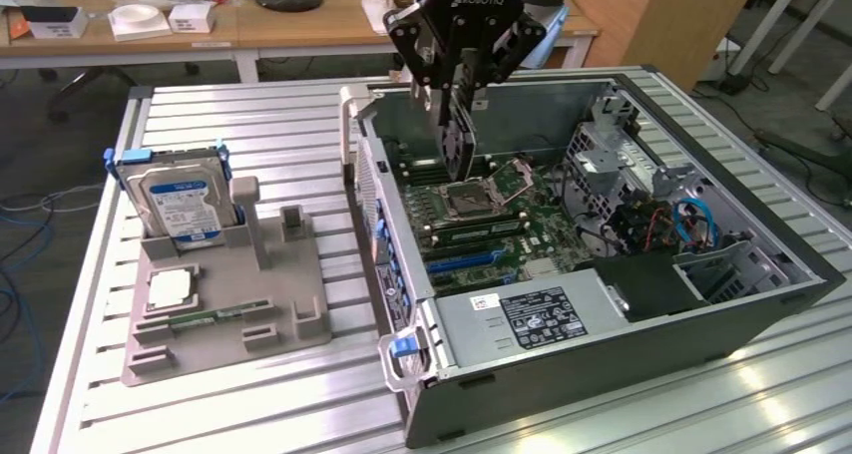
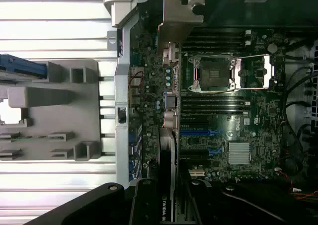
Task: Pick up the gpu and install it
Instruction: 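Pick up the gpu and move the gpu toward the slot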
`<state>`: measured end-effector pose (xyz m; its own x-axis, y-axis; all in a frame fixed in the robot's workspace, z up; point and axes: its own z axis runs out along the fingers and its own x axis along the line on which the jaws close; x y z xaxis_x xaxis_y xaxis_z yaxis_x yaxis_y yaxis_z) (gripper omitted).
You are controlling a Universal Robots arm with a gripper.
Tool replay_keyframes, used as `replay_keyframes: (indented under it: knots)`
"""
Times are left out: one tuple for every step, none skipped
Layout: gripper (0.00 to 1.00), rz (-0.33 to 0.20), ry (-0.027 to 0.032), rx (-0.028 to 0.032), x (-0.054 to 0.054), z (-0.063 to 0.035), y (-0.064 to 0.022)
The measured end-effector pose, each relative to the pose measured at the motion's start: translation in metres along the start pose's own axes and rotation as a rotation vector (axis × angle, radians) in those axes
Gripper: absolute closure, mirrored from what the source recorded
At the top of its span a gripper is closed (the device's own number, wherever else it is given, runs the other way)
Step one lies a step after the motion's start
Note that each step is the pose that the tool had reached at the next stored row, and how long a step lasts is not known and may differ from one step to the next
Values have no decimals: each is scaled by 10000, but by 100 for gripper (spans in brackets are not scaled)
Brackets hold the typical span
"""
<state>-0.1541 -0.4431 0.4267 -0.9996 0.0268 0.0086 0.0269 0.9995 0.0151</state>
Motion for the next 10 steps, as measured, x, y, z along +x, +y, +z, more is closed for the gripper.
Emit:
replay_keyframes:
  knots:
    - [74, 0, 0, 0, -1, 0, 0]
    - [74, 0, 0, -1, -1, 0, 0]
    - [74, 0, 0, 0, -9, 0, 0]
    - [74, 0, 0, 0, -10, 0, 0]
    - [74, 0, 0, -1, -25, 0, 1]
    - [74, 0, 0, 0, -25, 0, 1]
    - [74, 0, 0, 0, -26, 0, 1]
    - [74, -1, 0, -1, -28, 0, 1]
    - [74, -1, 0, -1, -30, 0, 1]
    - [74, -2, 0, -1, -33, 0, 1]
